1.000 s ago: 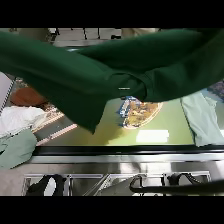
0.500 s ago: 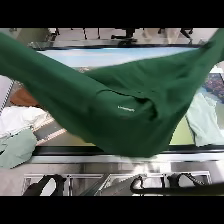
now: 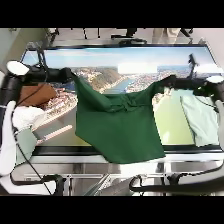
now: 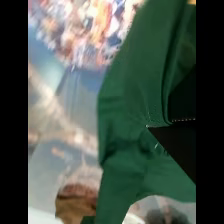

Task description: Fold the shirts.

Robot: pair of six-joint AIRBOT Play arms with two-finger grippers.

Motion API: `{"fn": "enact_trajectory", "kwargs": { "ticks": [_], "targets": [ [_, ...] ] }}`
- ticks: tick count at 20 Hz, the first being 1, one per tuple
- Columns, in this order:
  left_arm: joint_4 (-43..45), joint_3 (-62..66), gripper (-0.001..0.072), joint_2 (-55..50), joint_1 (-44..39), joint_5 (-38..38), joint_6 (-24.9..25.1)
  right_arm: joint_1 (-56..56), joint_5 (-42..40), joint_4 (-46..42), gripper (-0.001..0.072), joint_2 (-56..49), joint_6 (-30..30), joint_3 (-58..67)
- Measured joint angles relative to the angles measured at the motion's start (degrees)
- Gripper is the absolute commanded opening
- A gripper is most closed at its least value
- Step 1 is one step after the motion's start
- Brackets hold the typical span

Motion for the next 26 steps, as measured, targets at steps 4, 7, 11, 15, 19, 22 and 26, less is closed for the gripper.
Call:
{"fn": "enact_trajectory", "kwargs": {
  "ticks": [4,7,11,15,19,22,26],
  "targets": [
    [-7.8,-0.8,0.0651,-4.0,4.7,-1.4,0.0,-1.2,-5.0,-1.1,0.0021,-4.0,-1.2,0.0],
    [-8.4,-1.1,0.047,-3.7,8.2,-10.7,-1.8,-3.0,-6.4,-1.5,0.0021,-4.7,-1.6,0.5],
    [1.3,-8.0,0.047,1.5,7.8,-21.8,-6.9,-5.4,-7.3,-1.9,0.0021,-5.0,-2.5,0.8],
    [6.6,-24.4,0.0471,10.0,2.4,-20.5,-9.6,-6.6,-7.8,-1.9,0.0021,-5.1,-3.2,0.8],
    [8.6,-41.9,0.047,17.3,-2.9,-15.8,-12.2,-7.0,-7.9,-1.9,0.0021,-5.1,-3.4,0.8],
    [7.8,-51.8,0.047,21.7,-5.2,-9.0,-13.6,-7.1,-8.2,-1.9,0.0021,-5.1,-3.6,0.8],
    [0.8,-57.9,0.0469,21.9,-9.1,6.1,-12.3,-7.1,-8.1,-1.9,0.0021,-5.1,-3.6,0.8]
  ]
}}
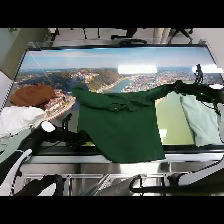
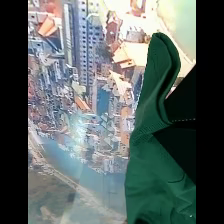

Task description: Fold the shirts.

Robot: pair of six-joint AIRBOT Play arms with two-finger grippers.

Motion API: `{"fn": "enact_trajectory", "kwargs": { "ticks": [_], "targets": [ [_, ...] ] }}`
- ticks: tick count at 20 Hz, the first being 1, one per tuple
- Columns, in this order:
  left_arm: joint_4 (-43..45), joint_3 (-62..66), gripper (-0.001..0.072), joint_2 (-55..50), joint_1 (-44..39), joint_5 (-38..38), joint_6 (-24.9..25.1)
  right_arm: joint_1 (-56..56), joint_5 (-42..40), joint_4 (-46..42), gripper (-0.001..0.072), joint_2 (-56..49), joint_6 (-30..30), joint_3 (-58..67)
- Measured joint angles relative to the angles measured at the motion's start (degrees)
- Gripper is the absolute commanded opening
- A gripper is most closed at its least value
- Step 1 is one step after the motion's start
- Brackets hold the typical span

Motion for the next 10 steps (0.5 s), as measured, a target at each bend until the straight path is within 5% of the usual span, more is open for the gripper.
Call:
{"fn": "enact_trajectory", "kwargs": {
  "ticks": [2,3,10],
  "targets": [
    [-2.6,0.8,0.04,-3.0,-1.9,5.6,1.6,0.0,0.7,0.0,0.0021,0.0,0.0,0.0],
    [-3.8,2.6,0.0005,-5.6,-2.8,7.9,2.6,0.0,1.1,0.0,0.002,0.0,0.0,0.0],
    [-5.6,25.9,0.0013,-18.1,4.0,8.9,8.4,-1.3,7.4,-15.2,0.0018,6.6,7.4,-3.8]
  ]
}}
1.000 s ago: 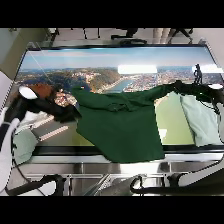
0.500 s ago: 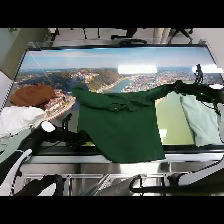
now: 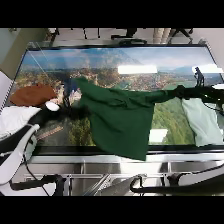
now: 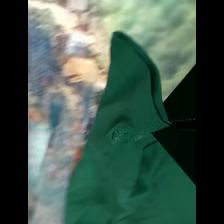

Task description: Fold the shirts.

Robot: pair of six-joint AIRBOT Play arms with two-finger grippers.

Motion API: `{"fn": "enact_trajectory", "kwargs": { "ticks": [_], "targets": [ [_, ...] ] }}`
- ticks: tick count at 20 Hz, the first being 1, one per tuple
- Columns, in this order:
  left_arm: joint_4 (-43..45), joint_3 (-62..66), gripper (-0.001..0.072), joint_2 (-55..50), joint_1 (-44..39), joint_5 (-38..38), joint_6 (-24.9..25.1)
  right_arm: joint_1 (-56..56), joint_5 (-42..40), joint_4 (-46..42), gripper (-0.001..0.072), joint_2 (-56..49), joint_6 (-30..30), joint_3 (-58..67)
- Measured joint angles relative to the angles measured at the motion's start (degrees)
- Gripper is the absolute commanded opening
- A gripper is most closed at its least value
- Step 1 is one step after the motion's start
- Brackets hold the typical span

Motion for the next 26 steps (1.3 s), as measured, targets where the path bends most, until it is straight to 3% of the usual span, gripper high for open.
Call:
{"fn": "enact_trajectory", "kwargs": {
  "ticks": [4,9,10,11,12,13,18,19,20,21,26],
  "targets": [
    [-0.3,20.1,0.0019,-8.2,5.9,-0.7,2.1,0.5,1.3,-8.9,0.0021,13.7,11.0,-15.0],
    [-0.4,43.9,0.002,-22.4,7.8,-3.9,3.1,6.7,-3.2,-11.4,0.0025,32.3,24.8,-35.8],
    [-0.4,47.6,0.002,-24.8,7.7,-5.2,3.1,8.3,-4.7,-11.4,0.0112,34.6,26.3,-37.9],
    [-0.4,50.5,0.002,-26.8,7.6,-6.6,2.9,9.6,-6.2,-11.4,0.0296,36.2,27.3,-39.3],
    [-0.4,53.2,0.002,-28.4,7.7,-8.5,2.2,10.6,-7.9,-11.4,0.0415,37.4,28.1,-40.4],
    [-0.4,55.3,0.002,-29.5,7.9,-10.5,1.5,11.2,-9.2,-11.4,0.0454,38.1,28.6,-41.1],
    [-0.4,58.8,0.002,-28.9,11.9,-24.0,-1.7,12.5,-12.3,-11.7,0.0462,39.1,26.9,-40.4],
    [-0.2,57.9,0.0124,-27.6,13.0,-27.1,-2.2,12.6,-12.5,-12.3,0.0461,39.1,26.2,-39.6],
    [0.8,56.7,0.0576,-26.2,14.0,-29.9,-2.3,12.7,-12.6,-12.7,0.0461,39.0,25.5,-38.7],
    [2.3,55.3,0.0707,-24.9,14.8,-32.2,-2.6,12.7,-12.5,-13.1,0.0461,38.8,24.8,-37.9],
    [8.3,48.1,0.0707,-20.1,17.8,-35.3,-3.5,12.9,-11.6,-13.9,0.046,38.1,23.3,-36.3]
  ]
}}
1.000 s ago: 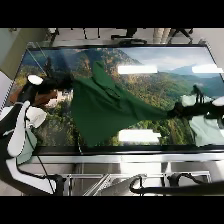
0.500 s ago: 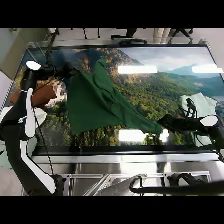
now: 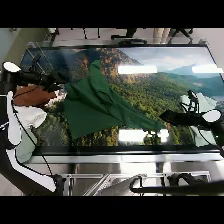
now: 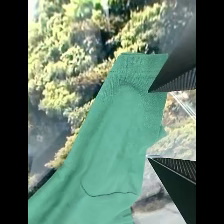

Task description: Fold the shirts.

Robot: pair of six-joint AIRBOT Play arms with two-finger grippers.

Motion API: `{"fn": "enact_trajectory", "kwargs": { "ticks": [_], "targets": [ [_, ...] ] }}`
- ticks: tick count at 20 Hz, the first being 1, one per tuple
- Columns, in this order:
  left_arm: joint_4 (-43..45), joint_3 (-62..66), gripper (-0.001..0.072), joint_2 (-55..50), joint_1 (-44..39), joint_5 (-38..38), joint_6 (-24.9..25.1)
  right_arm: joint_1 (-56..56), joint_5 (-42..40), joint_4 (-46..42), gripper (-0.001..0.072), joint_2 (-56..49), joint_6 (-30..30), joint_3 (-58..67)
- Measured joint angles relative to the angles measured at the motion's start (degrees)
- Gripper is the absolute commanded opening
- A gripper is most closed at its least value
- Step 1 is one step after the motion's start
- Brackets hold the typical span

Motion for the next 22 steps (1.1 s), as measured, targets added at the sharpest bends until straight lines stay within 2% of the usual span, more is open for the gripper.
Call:
{"fn": "enact_trajectory", "kwargs": {
  "ticks": [4,6,7,8,13,17,18,21,22],
  "targets": [
    [3.6,-3.4,0.0706,1.7,2.4,-8.3,-2.6,0.0,1.0,-0.2,0.0462,-0.6,-2.2,0.4],
    [5.9,-9.1,0.0707,4.7,2.8,-11.1,-3.8,0.0,1.2,-0.2,0.0466,-2.0,-4.2,0.5],
    [6.9,-13.4,0.0706,7.0,2.9,-11.3,-4.0,0.0,1.6,-0.2,0.0541,-3.1,-5.5,0.7],
    [7.8,-17.9,0.0706,9.5,2.9,-11.0,-4.0,0.0,1.8,0.0,0.0678,-4.3,-7.0,0.9],
    [9.9,-43.2,0.0706,23.6,3.8,-2.7,-3.0,0.0,3.6,0.0,0.0686,-11.9,-13.2,4.1],
    [9.4,-60.5,0.0706,31.0,0.2,9.4,-2.6,0.0,5.1,0.2,0.0686,-17.5,-16.3,6.2],
    [7.9,-63.6,0.0653,31.5,-1.5,13.1,-2.6,0.0,5.3,0.2,0.0686,-18.5,-17.0,6.6],
    [1.6,-68.4,0.0116,30.1,-6.7,22.2,-0.5,0.1,6.3,0.2,0.0686,-20.7,-18.5,7.4],
    [0.3,-68.5,0.0014,28.9,-8.1,24.3,0.2,0.4,6.6,0.3,0.0686,-21.3,-18.9,7.5]
  ]
}}
